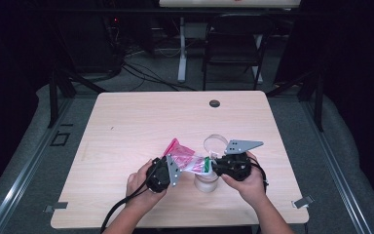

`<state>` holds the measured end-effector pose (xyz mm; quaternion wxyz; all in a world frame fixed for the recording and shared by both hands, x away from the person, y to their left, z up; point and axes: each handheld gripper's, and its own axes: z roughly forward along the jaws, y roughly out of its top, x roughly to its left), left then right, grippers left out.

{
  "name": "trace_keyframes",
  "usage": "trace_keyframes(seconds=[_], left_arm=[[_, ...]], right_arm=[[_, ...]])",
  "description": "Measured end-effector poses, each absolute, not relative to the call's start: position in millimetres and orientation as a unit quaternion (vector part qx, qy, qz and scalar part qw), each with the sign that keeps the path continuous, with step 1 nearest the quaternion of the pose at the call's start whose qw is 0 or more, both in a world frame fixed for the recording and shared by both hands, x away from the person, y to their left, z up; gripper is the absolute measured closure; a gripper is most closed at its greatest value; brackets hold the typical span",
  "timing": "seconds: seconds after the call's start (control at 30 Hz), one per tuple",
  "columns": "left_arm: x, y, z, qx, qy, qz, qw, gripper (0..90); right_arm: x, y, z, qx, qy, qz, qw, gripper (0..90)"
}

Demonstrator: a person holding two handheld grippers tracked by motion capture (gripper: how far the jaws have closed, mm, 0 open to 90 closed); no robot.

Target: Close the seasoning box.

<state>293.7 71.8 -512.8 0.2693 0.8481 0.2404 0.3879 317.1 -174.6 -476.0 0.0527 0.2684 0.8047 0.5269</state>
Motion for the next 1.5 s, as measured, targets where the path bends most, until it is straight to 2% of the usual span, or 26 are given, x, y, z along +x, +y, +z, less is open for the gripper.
trace_keyframes(seconds=[0.53,0.63,0.8,1.23,1.5], left_arm=[[296.8,77.5,-520.0,0.845,0.269,0.348,0.303,70.7],[297.2,79.1,-522.0,0.844,0.278,0.337,0.311,70.7],[299.3,82.6,-524.8,0.841,0.29,0.328,0.318,70.8],[303.3,91.1,-528.3,0.837,0.311,0.3,0.335,71.0],[303.9,96.3,-528.7,0.831,0.325,0.286,0.349,71.1]], right_arm=[[314.8,-173.9,-471.3,0.263,0.801,0.535,0.058,78.2],[314.1,-173.7,-469.5,0.264,0.798,0.538,0.063,73.5],[313.1,-174.9,-466.8,0.265,0.792,0.545,0.079,60.4],[313.3,-177.2,-465.8,0.265,0.787,0.552,0.081,52.0],[310.9,-179.5,-461.3,0.259,0.784,0.558,0.083,51.7]])
